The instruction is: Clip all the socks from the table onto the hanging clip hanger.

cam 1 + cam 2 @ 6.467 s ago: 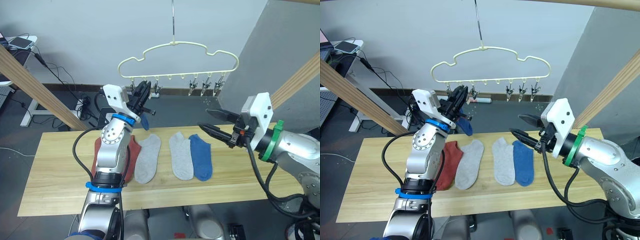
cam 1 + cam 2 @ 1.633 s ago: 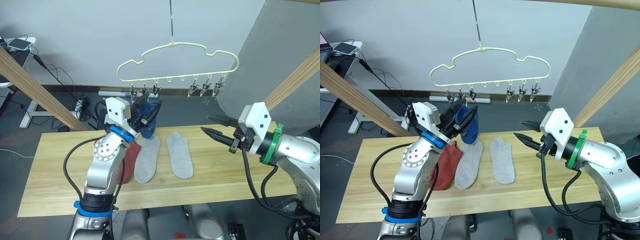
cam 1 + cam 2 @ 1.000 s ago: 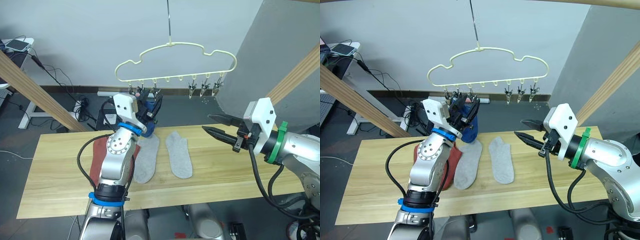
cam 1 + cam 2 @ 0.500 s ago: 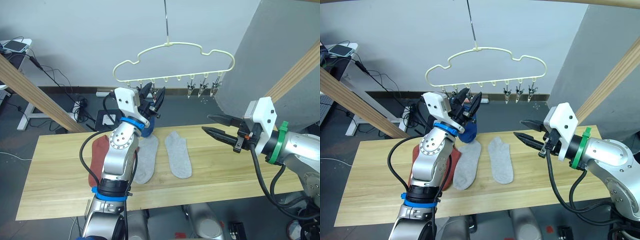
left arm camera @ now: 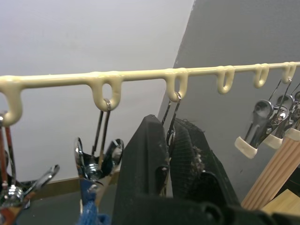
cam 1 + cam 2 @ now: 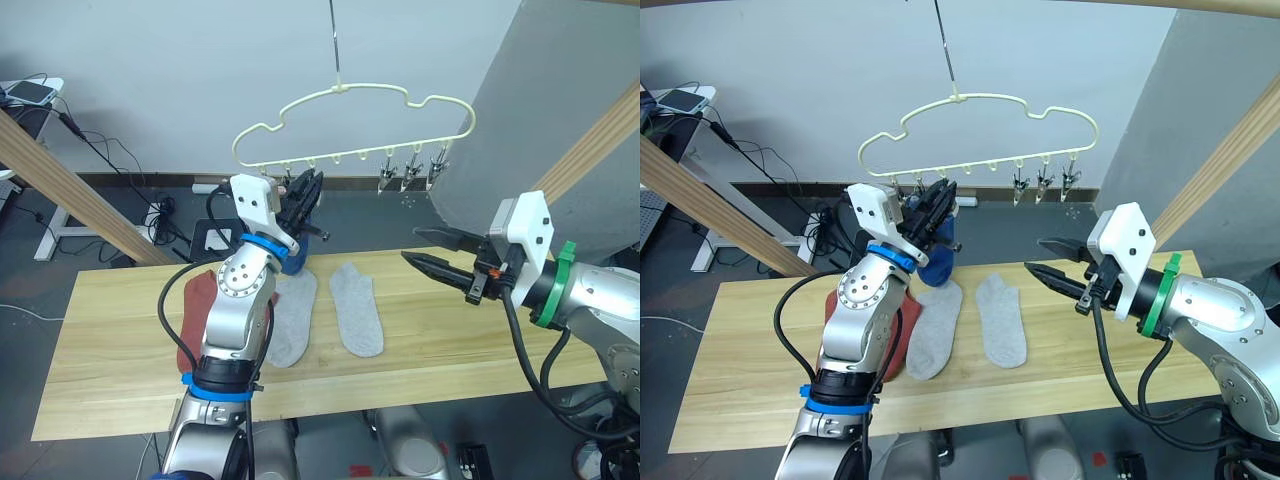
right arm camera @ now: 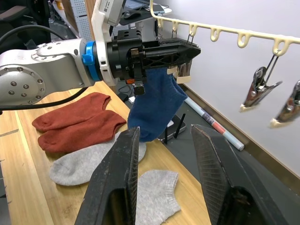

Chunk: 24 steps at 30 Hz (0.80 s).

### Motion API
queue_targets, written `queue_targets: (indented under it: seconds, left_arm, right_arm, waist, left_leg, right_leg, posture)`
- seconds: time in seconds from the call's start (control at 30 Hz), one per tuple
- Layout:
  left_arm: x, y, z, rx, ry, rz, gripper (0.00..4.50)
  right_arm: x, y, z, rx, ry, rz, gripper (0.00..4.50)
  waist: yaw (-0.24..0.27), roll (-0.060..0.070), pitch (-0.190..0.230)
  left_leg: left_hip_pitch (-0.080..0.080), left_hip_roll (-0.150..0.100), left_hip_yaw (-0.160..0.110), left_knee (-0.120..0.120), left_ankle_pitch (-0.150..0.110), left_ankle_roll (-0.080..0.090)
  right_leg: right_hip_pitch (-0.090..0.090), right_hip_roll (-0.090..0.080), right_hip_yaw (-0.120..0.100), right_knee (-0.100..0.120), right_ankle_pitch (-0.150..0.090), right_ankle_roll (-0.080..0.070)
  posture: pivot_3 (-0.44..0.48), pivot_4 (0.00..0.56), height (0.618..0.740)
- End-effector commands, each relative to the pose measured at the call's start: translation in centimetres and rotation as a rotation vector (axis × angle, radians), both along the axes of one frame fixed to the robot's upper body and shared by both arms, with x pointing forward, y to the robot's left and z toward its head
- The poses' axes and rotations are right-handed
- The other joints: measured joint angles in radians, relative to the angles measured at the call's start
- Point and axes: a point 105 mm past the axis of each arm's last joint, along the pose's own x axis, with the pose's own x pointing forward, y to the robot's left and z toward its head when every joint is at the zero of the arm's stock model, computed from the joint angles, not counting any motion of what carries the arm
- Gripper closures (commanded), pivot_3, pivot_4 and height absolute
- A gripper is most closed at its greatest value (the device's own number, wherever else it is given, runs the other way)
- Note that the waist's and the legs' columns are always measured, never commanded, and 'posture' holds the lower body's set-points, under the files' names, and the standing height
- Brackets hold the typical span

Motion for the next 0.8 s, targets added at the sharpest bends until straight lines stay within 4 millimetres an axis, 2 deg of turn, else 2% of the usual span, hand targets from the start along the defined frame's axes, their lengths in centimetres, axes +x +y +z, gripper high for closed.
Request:
queue_targets:
  seconds: [0.03,0.1,0.2,0.23,0.4,0.53,0.63,0.8]
  left_arm:
    - [-0.4,0.2,1.2,-0.002,-0.042,-0.01,4.41]
    - [-0.4,0.4,1.2,0.001,-0.042,-0.01,4.41]
    - [-0.5,0.3,1.5,0.015,-0.044,-0.028,4.41]
    - [-0.6,0.3,1.6,0.02,-0.04,-0.042,4.41]
    - [-1.0,0.4,2.2,0.038,-0.031,-0.095,4.41]
    - [-1.1,0.8,2.3,0.044,-0.017,-0.109,4.41]
    - [-1.3,0.8,2.5,0.055,-0.01,-0.133,4.41]
    - [-1.5,0.7,2.4,0.05,0.01,-0.16,4.41]
  right_arm:
    - [-0.5,1.1,-0.1,0.005,-0.015,0.023,2.7]
    - [-0.2,1.7,-1.3,-0.017,0.004,0.006,2.7]
    - [1.8,2.0,-4.5,-0.063,0.038,-0.117,2.1]
    - [2.7,2.5,-6.1,-0.086,0.05,-0.164,1.8]
    - [5.7,4.3,-11.0,-0.155,0.036,-0.303,0.11]
    - [7.9,5.3,-13.2,-0.148,0.026,-0.399,0.0]
    - [9.6,6.1,-14.6,-0.078,0.092,-0.484,0.0]
    - [10.2,7.8,-16.7,-0.022,0.177,-0.506,0.0]
  waist:
    - [-0.001,0.0,0.0]
    - [-0.002,0.0,0.0]
    - [-0.004,0.0,0.0]
    - [-0.005,0.0,0.0]
    - [-0.012,0.0,0.0]
    - [-0.018,0.0,0.0]
    - [-0.021,0.0,0.0]
    - [-0.019,0.0,0.0]
  left_leg:
    - [0.0,0.0,0.0,0.0,0.0,0.0]
    - [0.0,0.0,0.0,0.0,0.0,0.0]
    - [0.0,0.0,0.0,0.0,0.0,0.0]
    - [0.0,0.0,0.0,0.0,0.0,0.0]
    - [0.0,0.0,0.0,0.0,0.0,0.0]
    - [0.0,0.0,0.0,0.0,0.0,0.0]
    - [0.0,0.001,-0.001,0.0,0.0,0.0]
    - [0.0,0.0,-0.001,-0.001,0.0,0.0]
  right_leg:
    - [0.0,0.0,0.0,0.0,0.0,0.0]
    - [0.0,0.0,0.0,0.0,0.0,0.0]
    - [0.0,0.0,0.0,0.0,0.0,0.0]
    - [0.0,0.0,0.0,0.0,0.0,0.0]
    - [-0.001,0.0,0.0,0.0,0.0,0.0]
    - [-0.001,0.0,0.0,0.0,0.0,0.0]
    - [-0.001,0.0,0.0,0.001,0.0,0.0]
    - [-0.001,0.0,0.0,0.001,0.002,-0.003]
  posture:
    - [-0.328,0.307,0.732]
    - [-0.329,0.308,0.732]
    - [-0.322,0.313,0.732]
    - [-0.314,0.316,0.732]
    - [-0.303,0.322,0.732]
    - [-0.296,0.323,0.732]
    - [-0.287,0.322,0.732]
    - [-0.278,0.32,0.732]
